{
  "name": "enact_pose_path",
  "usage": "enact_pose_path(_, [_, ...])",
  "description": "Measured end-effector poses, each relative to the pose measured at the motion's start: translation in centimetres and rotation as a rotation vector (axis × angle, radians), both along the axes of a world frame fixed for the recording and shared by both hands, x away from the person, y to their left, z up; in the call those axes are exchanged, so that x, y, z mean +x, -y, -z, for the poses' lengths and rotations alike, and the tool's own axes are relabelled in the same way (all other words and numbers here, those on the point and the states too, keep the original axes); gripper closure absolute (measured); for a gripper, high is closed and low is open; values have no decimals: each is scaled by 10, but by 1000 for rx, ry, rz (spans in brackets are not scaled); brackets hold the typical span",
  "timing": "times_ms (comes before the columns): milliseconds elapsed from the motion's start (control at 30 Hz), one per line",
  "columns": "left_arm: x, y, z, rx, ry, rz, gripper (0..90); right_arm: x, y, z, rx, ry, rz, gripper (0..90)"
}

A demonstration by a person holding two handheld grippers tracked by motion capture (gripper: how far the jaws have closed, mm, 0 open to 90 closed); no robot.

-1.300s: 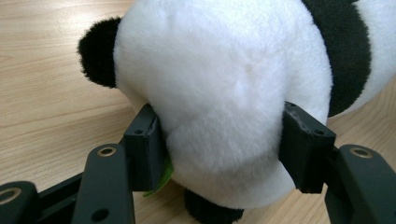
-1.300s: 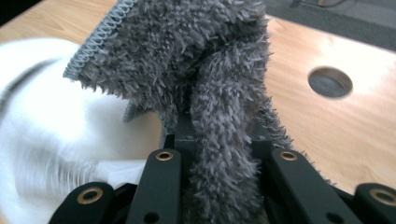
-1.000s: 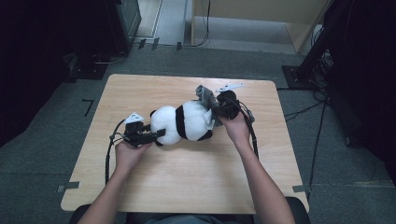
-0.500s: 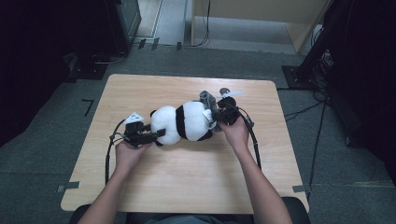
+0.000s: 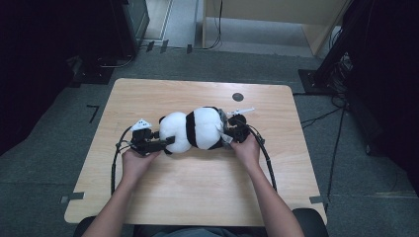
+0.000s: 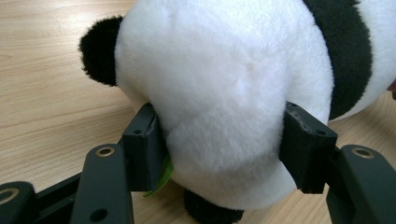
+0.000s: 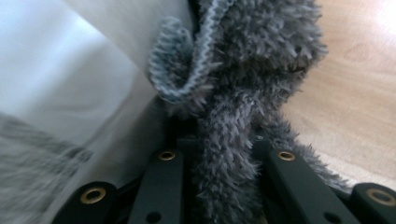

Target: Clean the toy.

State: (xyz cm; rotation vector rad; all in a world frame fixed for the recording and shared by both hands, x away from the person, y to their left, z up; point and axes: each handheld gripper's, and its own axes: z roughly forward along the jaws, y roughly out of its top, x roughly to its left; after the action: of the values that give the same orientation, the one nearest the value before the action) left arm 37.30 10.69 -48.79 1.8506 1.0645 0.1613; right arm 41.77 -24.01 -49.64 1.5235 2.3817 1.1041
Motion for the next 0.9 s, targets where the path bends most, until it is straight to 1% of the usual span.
enact_pose_path(33, [0,-1,0,-3,-4,0,377,0,1,2,-22,-5,-10,754])
enact_pose_path(67, [1,-1,0,-6,-8,1,377,-2,1,5,-49,3,-28,754])
enact_pose_path(100, [1,-2,0,-7,-11,0,378,-4,1,6,-56,21,-40,754])
enact_pose_path(133, [0,-2,0,-7,-11,-1,379,-5,1,6,-63,28,-41,754])
enact_pose_path(233, [0,-1,0,0,-7,-1,384,-5,-1,4,-82,25,-38,754])
enact_pose_path(267, [0,-1,-1,2,-7,-1,387,-5,-1,3,-86,24,-39,754])
enact_pose_path(333, [0,-1,-1,5,-5,1,398,-3,1,-3,-84,3,-27,754])
enact_pose_path(467, [0,-1,-1,-4,-16,-5,402,-6,10,-13,-80,10,-18,753])
enact_pose_path(567, [0,-1,-2,-3,-17,-7,404,-10,18,-22,-73,18,-3,753])
enact_pose_path(633, [0,-1,-2,-1,-16,-6,405,-13,27,-33,-63,44,4,752])
enact_pose_path(667, [-1,0,-2,0,-16,-5,405,-14,29,-37,-55,49,8,752])
enact_pose_path(733, [-1,0,-2,-2,-15,-6,406,-17,33,-48,-32,75,10,752])
enact_pose_path(767, [0,0,-2,-2,-15,-6,406,-18,34,-53,-28,87,7,752])
enact_pose_path(800, [0,0,-2,-1,-15,-6,406,-21,35,-63,-16,103,3,751])
enact_pose_path(867, [-1,0,-2,-2,-15,-6,406,-26,34,-75,-5,123,-17,751])
enact_pose_path(900, [0,0,-2,1,-13,-5,406,-29,32,-83,0,138,-32,751])
